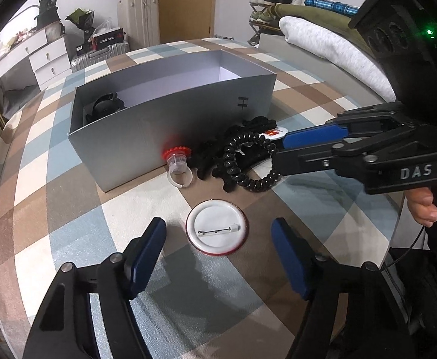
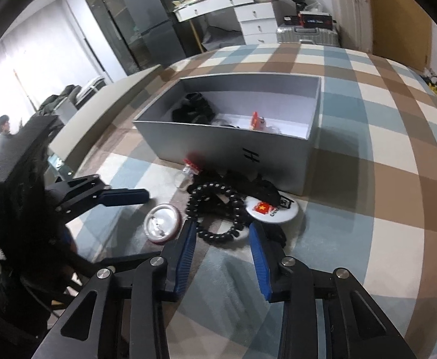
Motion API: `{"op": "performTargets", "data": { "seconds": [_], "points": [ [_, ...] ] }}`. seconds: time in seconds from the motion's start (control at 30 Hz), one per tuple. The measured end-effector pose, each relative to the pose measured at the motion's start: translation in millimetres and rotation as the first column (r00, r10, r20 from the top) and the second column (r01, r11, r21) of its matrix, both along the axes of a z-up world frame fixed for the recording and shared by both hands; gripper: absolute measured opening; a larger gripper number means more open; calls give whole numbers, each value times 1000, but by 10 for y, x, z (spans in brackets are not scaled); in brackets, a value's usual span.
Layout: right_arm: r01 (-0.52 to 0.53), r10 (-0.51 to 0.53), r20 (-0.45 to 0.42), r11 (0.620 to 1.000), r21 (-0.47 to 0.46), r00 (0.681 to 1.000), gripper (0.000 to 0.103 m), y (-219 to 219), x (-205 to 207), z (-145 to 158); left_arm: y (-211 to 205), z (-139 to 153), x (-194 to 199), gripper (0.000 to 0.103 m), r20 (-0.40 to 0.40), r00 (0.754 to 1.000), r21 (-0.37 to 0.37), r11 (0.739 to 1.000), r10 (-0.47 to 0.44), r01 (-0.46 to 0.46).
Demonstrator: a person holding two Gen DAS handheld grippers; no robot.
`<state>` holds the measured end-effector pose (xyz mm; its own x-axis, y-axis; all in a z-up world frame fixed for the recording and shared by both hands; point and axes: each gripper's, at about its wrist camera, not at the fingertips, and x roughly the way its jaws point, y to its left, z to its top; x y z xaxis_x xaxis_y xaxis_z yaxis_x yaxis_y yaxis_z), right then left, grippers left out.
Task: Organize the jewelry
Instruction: 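Lower the right tool onto the black coiled hair tie and close it, then grasp the white round pin badge with the left tool while the right holds the coil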
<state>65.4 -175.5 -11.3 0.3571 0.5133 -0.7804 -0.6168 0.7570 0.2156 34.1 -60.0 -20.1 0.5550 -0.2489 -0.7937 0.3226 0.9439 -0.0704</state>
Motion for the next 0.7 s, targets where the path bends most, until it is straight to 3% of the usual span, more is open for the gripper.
{"op": "performTargets", "data": {
  "seconds": [0.13, 0.37, 0.47, 0.7],
  "points": [
    [16, -16, 19, 1000, -12, 1000, 31, 26, 5, -24, 2, 0, 6, 68, 1, 1000, -2, 1000, 0, 0],
    [29, -21, 102, 997, -74, 995, 9, 128, -41, -42, 16, 6, 26, 53, 9, 1000, 6, 1000, 17, -17],
    [34, -25, 114, 996, -84, 993, 7, 132, -45, -30, 24, 10, 24, 39, 15, 1000, 12, 1000, 18, -19],
    [36, -33, 149, 999, -20, 988, 6, 56, -71, 127, 39, 14, 26, 35, 15, 1000, -1, 1000, 16, -16]
  ]
}}
